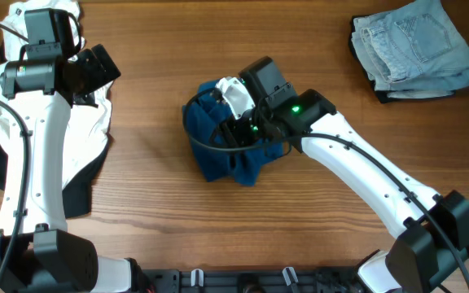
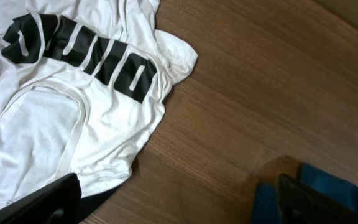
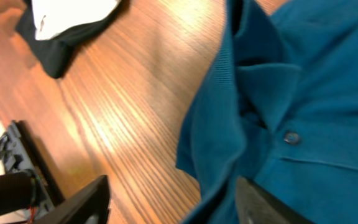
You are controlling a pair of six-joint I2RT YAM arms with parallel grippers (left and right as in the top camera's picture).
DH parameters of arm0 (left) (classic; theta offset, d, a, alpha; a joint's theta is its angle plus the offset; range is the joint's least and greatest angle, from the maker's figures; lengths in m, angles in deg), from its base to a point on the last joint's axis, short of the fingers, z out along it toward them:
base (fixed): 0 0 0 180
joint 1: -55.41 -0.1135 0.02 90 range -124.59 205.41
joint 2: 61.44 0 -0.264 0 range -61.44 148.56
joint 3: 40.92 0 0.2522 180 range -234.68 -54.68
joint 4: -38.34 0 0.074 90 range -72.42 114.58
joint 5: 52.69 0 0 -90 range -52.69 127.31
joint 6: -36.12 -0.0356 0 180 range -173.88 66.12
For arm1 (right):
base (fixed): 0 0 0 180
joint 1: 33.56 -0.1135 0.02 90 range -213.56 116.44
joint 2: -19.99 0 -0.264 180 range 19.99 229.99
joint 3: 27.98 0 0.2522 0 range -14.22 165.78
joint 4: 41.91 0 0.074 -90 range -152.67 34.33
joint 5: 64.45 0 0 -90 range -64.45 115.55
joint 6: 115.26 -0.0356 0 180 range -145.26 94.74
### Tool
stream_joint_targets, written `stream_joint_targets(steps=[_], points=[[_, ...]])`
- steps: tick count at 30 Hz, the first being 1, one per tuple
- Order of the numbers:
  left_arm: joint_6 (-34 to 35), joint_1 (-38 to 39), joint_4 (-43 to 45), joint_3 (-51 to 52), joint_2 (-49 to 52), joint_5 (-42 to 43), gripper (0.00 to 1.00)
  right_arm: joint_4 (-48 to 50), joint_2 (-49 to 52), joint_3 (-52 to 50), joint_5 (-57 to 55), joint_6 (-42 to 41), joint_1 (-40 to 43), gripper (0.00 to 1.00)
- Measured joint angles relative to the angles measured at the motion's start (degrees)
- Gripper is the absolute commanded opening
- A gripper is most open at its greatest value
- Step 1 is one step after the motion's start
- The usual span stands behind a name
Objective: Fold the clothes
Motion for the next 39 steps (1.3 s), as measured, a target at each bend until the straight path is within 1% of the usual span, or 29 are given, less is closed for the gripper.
stream_joint_targets(steps=[3, 10, 12, 17, 20, 22, 24, 27, 30, 31, 35, 39], points=[[0.00, 0.00, -0.09, 0.00, 0.02, 0.00, 1.00, 0.22, 0.00, 0.00, -2.64, -1.60, 0.11, 0.77], [0.00, 0.00, -2.86, 0.00, 1.36, 0.02, 1.00, 0.09, 0.24, 0.00, -7.89, -2.64, 0.48, 0.77], [0.00, 0.00, -3.15, 0.00, 2.51, 0.04, 1.00, -0.20, 0.85, 0.00, -9.81, -2.78, 0.61, 0.76], [0.00, 0.00, -3.30, 0.00, 5.92, 0.04, 1.00, -1.03, 4.96, 0.00, -15.47, -3.52, 0.76, 0.57], [0.00, 0.00, -3.30, 0.00, 7.45, 0.04, 1.00, -0.96, 6.71, 0.00, -16.96, -4.59, 1.11, 0.45], [0.00, 0.00, -3.28, 0.00, 8.11, 0.04, 1.00, -0.66, 7.23, 0.00, -17.35, -4.57, 1.22, 0.41], [0.00, 0.00, -3.15, 0.00, 8.46, 0.02, 1.00, -0.20, 7.78, 0.00, -17.20, -4.22, 1.25, 0.40], [0.00, -0.02, -2.21, 0.00, 8.61, -0.50, 1.00, -0.04, 9.33, 0.00, -15.96, -2.60, 1.05, 0.39], [0.02, -1.03, 0.15, 0.00, 8.61, -0.85, 1.00, 0.02, 10.75, 0.00, -15.56, -0.61, 0.26, 0.42], [0.02, -1.90, 0.83, 0.00, 8.61, -0.87, 1.00, 0.17, 11.41, 0.00, -15.54, 0.33, -0.17, 0.45], [0.02, -6.10, 1.70, 0.00, 8.61, -0.79, 1.00, 1.03, 13.62, 0.09, -16.44, 3.85, -2.82, 0.50], [0.02, -8.74, 1.70, 0.00, 8.61, -0.57, 1.00, 1.01, 13.75, 2.25, -18.80, 6.21, -6.03, 0.60]])
